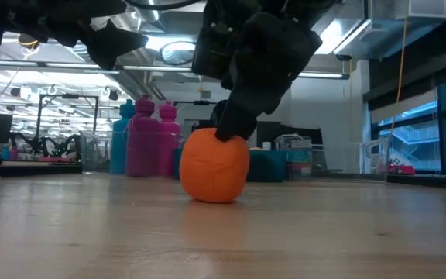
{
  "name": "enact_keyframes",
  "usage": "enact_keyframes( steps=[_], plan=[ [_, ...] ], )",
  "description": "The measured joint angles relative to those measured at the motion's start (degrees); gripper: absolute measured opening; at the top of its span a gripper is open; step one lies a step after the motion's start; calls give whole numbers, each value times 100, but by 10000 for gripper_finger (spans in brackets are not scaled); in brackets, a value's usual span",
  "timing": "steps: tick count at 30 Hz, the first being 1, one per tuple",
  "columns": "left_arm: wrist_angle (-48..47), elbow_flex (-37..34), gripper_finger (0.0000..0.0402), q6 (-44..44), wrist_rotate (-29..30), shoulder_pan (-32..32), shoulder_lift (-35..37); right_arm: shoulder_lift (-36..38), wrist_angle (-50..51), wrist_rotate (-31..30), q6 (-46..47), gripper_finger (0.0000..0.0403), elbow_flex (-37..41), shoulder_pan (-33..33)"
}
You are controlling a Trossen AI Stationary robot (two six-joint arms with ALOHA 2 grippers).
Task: Pick & Place Food Item
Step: Put the orange into the blue bin
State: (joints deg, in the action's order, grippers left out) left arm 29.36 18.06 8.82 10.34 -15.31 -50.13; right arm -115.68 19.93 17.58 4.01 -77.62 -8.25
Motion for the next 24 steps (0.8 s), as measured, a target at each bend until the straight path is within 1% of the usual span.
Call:
enact_keyframes(
  steps=[12, 21, 24],
  plan=[
    [-2, 0, 292, 106, 0, 0, 0, -260, -51, 206, 131, 338, -9, 2],
    [-4, 2, 292, 157, -38, 0, -1, -260, -58, 197, 129, 292, 1, 2],
    [-4, 2, 292, 157, -39, 0, -1, -261, -62, 299, 133, 286, 7, 4]
  ],
)
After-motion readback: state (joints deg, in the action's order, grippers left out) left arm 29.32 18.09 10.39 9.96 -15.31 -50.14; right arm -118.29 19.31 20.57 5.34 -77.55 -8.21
